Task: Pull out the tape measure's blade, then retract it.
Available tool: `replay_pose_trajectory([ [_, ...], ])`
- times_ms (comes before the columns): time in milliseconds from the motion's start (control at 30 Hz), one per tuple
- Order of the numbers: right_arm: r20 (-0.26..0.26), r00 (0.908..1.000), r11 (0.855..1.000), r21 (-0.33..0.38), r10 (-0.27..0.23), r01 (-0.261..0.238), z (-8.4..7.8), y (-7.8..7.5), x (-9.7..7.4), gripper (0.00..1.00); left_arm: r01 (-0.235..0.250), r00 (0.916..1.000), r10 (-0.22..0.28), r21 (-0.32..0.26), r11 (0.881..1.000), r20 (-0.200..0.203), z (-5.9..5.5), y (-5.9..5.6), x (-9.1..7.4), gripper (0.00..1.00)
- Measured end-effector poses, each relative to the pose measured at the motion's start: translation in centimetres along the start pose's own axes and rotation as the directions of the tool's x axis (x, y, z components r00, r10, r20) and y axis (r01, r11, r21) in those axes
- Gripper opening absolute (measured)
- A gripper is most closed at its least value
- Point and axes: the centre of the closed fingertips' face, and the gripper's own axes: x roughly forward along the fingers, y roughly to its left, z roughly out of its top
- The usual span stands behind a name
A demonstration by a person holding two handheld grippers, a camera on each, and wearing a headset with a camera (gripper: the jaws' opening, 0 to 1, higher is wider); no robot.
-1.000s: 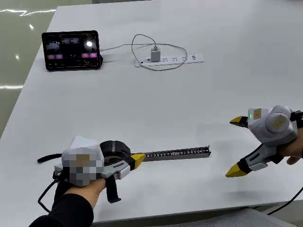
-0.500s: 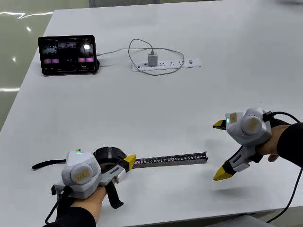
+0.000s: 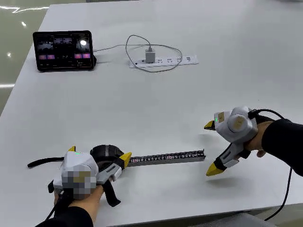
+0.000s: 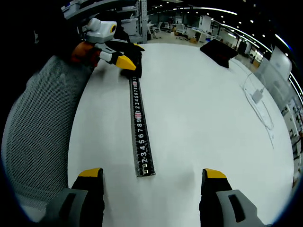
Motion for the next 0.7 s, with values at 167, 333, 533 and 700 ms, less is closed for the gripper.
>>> replay_pose_trajectory([
  [167, -0.026, 0.9996, 1.000, -0.030, 0.009, -0.010, -0.3, 0.1, 0.6, 0.70, 0.026, 0.9996, -0.026, -0.001, 1.000, 0.011, 0.2, -0.5, 0.0, 0.99],
  [333, -0.031, 0.9991, 0.998, -0.055, 0.030, -0.032, -0.1, 0.7, 0.7, 0.51, 0.033, 0.9994, -0.033, 0.000, 0.999, 0.013, 0.2, -0.6, 0.0, 0.99],
  [533, -0.046, 0.9980, 0.996, -0.080, 0.044, -0.047, -0.4, 0.8, 0.7, 0.36, 0.044, 0.9990, -0.044, -0.004, 0.999, 0.011, 0.2, -0.9, 0.0, 0.99],
  [700, -0.048, 0.9975, 0.995, -0.084, 0.052, -0.056, -0.1, 1.0, 0.9, 0.25, 0.067, 0.9977, -0.067, -0.007, 0.998, 0.008, 0.3, -1.6, 0.0, 0.98],
])
